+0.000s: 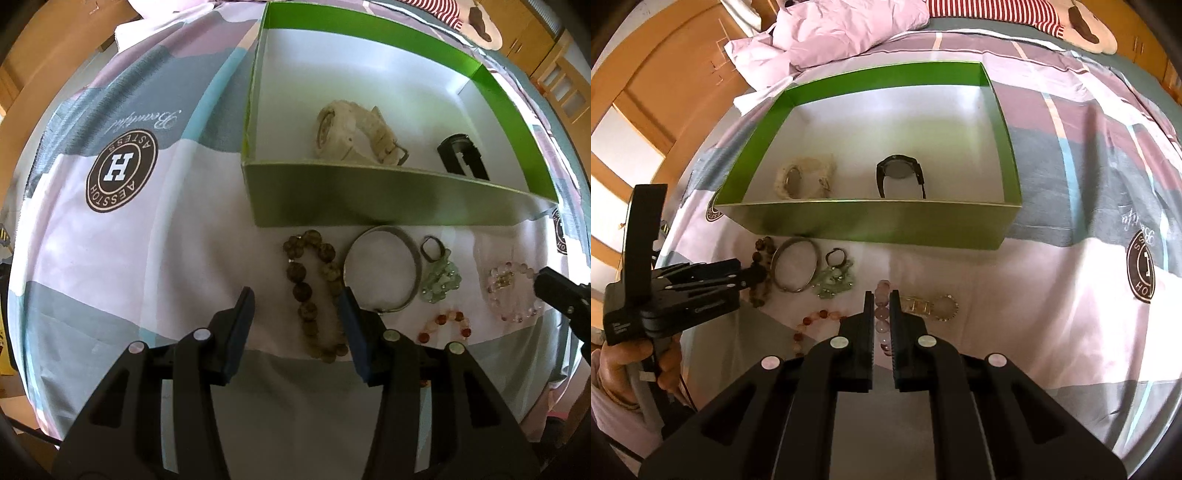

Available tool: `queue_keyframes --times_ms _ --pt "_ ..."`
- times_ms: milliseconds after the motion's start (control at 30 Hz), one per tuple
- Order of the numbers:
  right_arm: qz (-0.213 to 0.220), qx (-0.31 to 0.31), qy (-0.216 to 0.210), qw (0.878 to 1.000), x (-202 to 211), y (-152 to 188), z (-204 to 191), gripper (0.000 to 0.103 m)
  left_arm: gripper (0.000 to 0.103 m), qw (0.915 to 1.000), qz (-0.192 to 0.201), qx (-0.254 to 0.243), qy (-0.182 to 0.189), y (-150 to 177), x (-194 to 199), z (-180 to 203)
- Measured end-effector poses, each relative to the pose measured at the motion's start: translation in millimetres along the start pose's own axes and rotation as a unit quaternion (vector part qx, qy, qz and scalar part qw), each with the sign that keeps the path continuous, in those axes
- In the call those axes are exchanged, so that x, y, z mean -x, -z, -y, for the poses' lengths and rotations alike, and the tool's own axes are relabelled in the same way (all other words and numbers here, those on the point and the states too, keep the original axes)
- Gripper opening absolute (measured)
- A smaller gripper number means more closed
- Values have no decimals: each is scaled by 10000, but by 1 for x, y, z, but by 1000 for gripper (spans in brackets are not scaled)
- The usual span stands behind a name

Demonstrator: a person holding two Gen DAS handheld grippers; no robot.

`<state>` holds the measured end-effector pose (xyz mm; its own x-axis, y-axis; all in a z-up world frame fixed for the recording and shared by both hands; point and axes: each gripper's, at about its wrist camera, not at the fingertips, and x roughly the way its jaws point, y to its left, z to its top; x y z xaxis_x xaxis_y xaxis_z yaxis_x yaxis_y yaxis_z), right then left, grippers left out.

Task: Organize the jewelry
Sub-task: 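Grasp the wooden bead bracelet with the left tool while the right tool grasps the pink bracelet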

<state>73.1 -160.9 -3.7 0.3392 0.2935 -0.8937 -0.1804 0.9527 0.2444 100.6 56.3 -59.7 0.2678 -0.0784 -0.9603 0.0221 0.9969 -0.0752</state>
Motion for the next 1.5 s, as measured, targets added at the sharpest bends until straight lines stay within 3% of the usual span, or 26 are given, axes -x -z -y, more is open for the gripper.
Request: queue_keyframes --times_ms 200,300,533,867,1067,1167,1267,1333,1433,1500 --pt "-135 -207 192 9995 -6 0 10 10 54 10000 8 13 5 1 -2 4" --pt "-101 -280 367 9989 -6 0 15 20 54 10000 7 8 -1 1 -3 5" --pt "-210 -206 398 9988 -13 1 12 20 54 10000 20 21 -20 0 -2 3" --pt "-574 -419 913 9933 -31 3 27 20 52 9998 -21 -154 -108 9 2 0" --pt "-678 -377 977 9922 -35 7 29 20 54 9998 -66 -185 -64 9 -1 2" --pt "-740 -328 1007 9916 -38 8 27 20 60 9997 -112 -231 -31 10 -4 4" --pt "-827 -302 1012 9910 -43 9 27 20 59 9987 -162 -433 -202 11 -11 10" --pt "-882 -260 1040 9903 -46 11 27 20 58 9983 -117 -502 -272 11 -11 14" --pt "-882 -144 1074 9902 -49 14 25 20 46 9984 -81 -487 -265 11 -11 14" --pt "-837 -67 1013 9913 -50 15 19 20 25 9984 -54 -499 -256 11 -8 16"
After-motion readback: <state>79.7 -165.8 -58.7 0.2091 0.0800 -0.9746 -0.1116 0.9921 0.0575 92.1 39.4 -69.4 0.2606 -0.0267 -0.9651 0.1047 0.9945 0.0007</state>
